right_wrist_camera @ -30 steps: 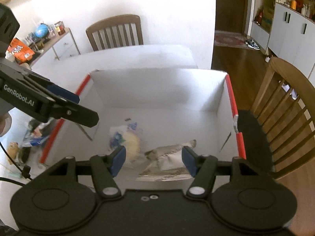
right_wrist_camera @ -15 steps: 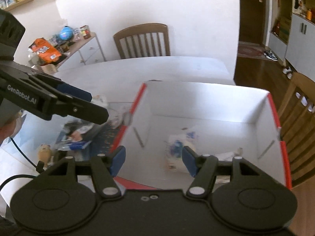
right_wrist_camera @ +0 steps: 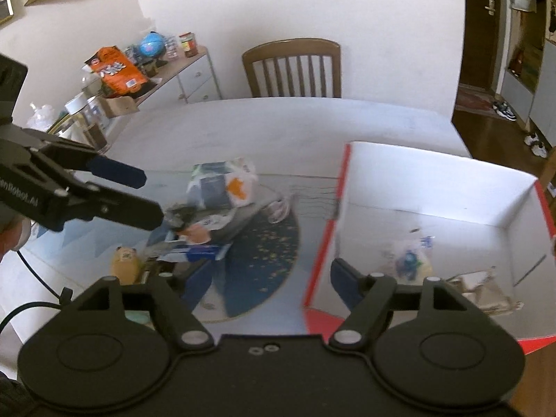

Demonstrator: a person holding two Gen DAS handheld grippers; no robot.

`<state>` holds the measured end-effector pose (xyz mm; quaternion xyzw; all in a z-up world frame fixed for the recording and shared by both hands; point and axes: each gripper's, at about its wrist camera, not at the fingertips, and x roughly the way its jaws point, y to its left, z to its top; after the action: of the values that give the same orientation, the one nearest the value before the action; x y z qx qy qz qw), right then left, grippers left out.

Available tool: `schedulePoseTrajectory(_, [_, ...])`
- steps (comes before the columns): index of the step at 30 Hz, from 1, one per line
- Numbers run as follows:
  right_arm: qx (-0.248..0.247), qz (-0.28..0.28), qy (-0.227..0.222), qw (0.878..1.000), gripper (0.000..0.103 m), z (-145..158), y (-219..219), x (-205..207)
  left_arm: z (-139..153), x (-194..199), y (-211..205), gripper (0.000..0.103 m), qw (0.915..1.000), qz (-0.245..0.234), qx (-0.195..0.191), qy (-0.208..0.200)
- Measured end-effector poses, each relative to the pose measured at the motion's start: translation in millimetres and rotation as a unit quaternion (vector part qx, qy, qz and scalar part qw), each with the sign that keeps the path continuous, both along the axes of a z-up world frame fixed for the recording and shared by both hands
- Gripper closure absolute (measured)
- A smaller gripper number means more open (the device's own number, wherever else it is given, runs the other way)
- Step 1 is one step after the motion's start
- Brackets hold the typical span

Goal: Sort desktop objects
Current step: 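Withdraw both grippers from the box back toward the placemat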

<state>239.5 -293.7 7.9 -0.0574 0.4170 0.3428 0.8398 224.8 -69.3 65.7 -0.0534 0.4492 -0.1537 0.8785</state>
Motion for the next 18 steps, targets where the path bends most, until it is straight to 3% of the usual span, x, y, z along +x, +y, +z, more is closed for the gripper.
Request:
schedulePoseTrajectory(4, [0.003,0.004,0.002,1.0,0.021,-3,16,-11,-5,-21,21,0.002,0.9999,0.014,0.004,-0.004])
schedulePoseTrajectory(8, [-0.002,0.009,-0.004,1.0,0.015,-7,33,-24,-14,-43,40,0.002,0.9996,0.024,0.013,-0.006])
schedulePoseTrajectory(18, [-0.003,0.016,0.007,1.0,0.015,-19,69,-43,-40,-86,60,0.0,0.999,0.016,0.042,-0.007])
